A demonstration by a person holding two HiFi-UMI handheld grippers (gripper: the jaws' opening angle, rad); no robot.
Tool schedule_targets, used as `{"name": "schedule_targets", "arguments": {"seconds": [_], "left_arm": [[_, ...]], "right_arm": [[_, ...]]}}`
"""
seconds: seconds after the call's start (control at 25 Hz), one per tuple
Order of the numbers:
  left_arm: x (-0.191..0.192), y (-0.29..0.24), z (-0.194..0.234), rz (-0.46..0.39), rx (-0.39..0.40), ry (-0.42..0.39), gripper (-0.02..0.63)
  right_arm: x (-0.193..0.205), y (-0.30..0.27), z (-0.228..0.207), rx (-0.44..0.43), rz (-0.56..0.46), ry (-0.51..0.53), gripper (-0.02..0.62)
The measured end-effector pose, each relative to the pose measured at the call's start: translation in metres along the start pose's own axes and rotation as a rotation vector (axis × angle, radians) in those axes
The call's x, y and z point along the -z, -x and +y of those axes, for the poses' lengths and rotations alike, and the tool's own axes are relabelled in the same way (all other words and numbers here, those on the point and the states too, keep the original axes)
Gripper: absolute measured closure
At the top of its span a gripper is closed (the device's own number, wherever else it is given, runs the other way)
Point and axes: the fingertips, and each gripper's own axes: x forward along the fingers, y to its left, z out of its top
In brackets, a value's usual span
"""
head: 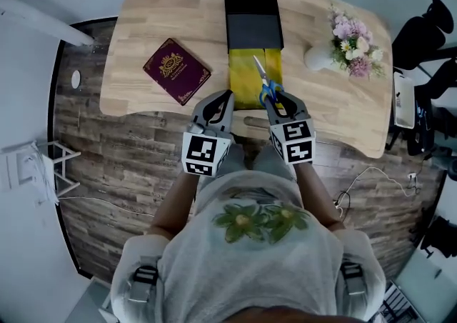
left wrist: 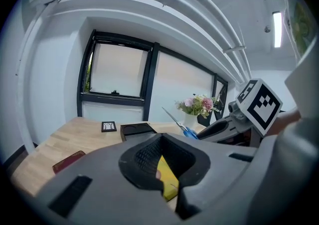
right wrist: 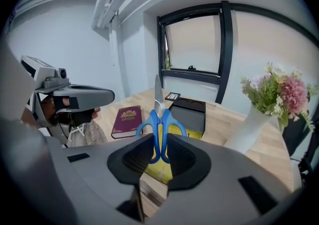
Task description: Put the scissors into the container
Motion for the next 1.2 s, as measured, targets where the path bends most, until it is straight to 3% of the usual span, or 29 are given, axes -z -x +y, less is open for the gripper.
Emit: {"name": "schedule_targets", "arguments": {"seconds": [0.44, 1.2], "left_arm": [[-0.001, -0.026, 0.016, 0.019, -0.021, 0.050, 0.599], [-0.009, -0.062, 0.041, 0.038, -0.105, 0.067, 0.598]], "right_arm": [[-0.004, -0.032, -0.005, -0.054, 0.063, 0.052, 0.515], [0.004, -0.076, -0.027, -0.145, 0.139, 0.082, 0.515]]}}
